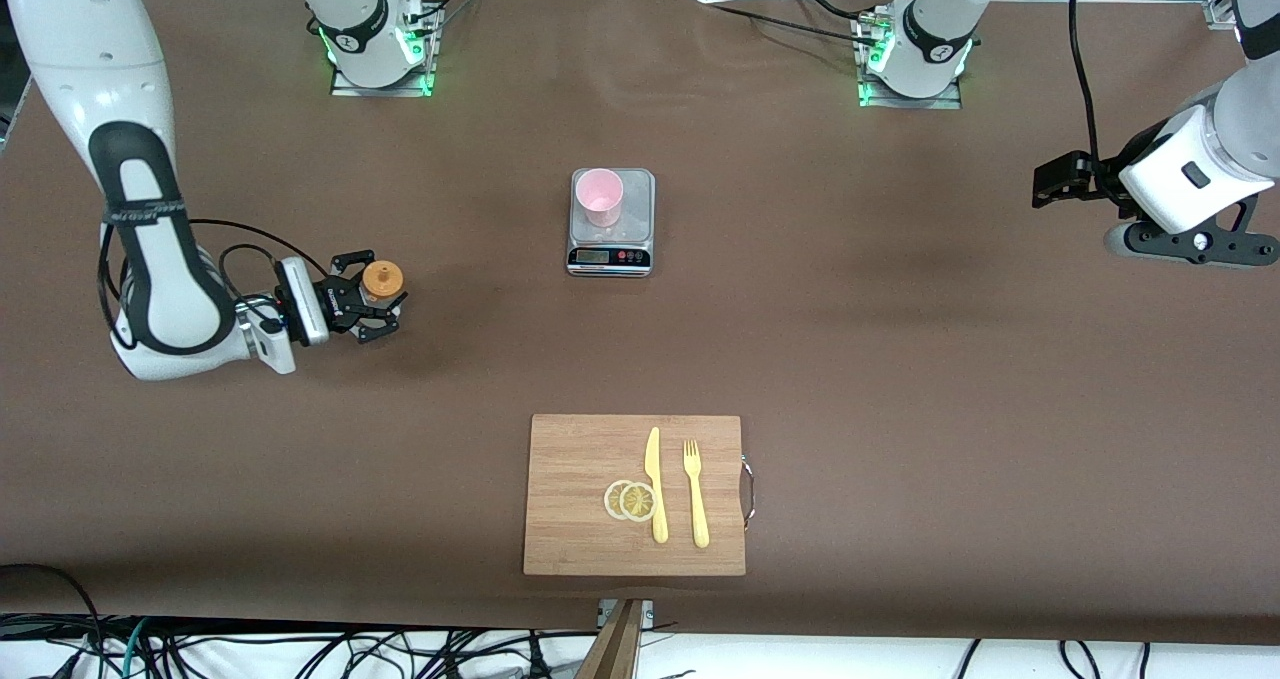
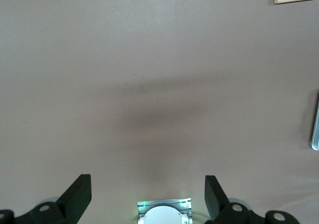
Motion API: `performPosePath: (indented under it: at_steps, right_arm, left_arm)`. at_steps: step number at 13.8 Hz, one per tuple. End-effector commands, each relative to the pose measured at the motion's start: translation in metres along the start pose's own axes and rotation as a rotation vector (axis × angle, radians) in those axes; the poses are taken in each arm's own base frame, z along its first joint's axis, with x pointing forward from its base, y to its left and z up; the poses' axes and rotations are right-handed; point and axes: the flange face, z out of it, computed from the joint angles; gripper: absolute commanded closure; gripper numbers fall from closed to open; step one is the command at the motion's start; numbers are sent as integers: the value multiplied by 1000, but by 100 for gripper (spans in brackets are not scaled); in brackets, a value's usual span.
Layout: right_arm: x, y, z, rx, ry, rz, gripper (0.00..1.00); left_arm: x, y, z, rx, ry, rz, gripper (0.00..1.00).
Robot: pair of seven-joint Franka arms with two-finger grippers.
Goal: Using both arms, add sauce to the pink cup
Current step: 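Grasp the sauce bottle with the right gripper and lift it, then carry the sauce bottle with the right gripper over the pink cup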
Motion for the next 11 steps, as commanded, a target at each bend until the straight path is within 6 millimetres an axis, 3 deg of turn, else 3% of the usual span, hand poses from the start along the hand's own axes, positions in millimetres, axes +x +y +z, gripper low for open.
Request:
performPosePath:
  at_steps: [1, 4, 6, 11]
  right_arm:
    - [89, -4, 9, 27, -263, 88, 100]
    - [161, -8, 43, 58, -541, 170, 100]
    - [199, -9, 79, 65, -718, 200, 100]
    - [250, -21, 158, 35, -997, 255, 100]
  left_arm:
    - [7, -5, -7, 25, 1, 19, 0]
    - [7, -4, -7, 24, 3, 21, 0]
    - [6, -4, -7, 21, 3, 20, 0]
    - [6, -6, -7, 23, 3, 18, 0]
